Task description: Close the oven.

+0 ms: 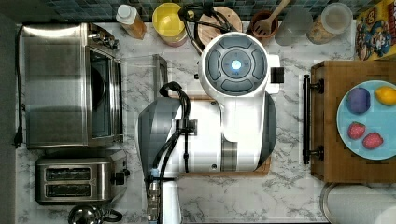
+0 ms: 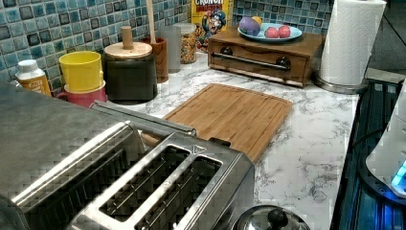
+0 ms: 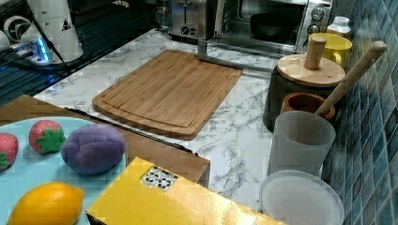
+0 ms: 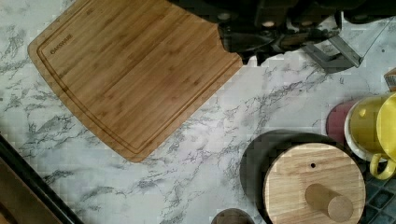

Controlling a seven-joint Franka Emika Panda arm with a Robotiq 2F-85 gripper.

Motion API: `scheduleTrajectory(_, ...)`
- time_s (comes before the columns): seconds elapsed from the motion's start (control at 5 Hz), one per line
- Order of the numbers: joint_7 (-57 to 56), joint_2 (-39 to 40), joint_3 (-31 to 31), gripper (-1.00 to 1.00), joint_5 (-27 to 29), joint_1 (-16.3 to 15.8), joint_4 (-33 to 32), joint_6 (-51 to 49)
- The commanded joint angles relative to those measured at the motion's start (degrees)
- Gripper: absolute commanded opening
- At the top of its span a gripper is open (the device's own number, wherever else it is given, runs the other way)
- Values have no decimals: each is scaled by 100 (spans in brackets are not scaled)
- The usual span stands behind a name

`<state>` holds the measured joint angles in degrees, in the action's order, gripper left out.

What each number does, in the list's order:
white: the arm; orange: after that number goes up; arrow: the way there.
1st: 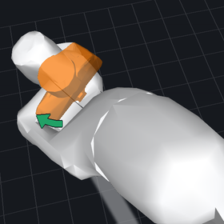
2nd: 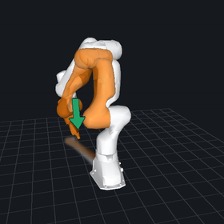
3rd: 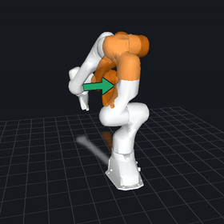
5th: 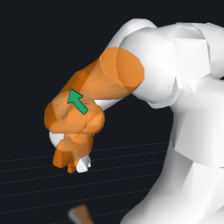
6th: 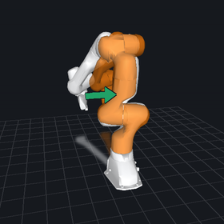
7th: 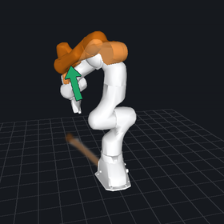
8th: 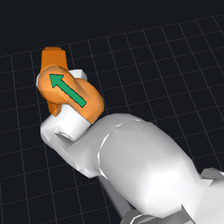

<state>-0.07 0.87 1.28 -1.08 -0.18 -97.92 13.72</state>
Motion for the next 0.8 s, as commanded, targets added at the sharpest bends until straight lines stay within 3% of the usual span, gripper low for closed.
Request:
scheduleTrajectory(0.2, -7, 3, -23, -100, -2, -24, 44, 56)
scheduleTrajectory(0.4, -2006, 960, -337, -100, 1222, 738, 881, -626)
scheduleTrajectory(0.6, -2963, 1111, 67, -100, 1664, 562, 573, -195)
scheduleTrajectory(0.8, -3970, 1126, 64, -100, 2303, 707, 68, 344)
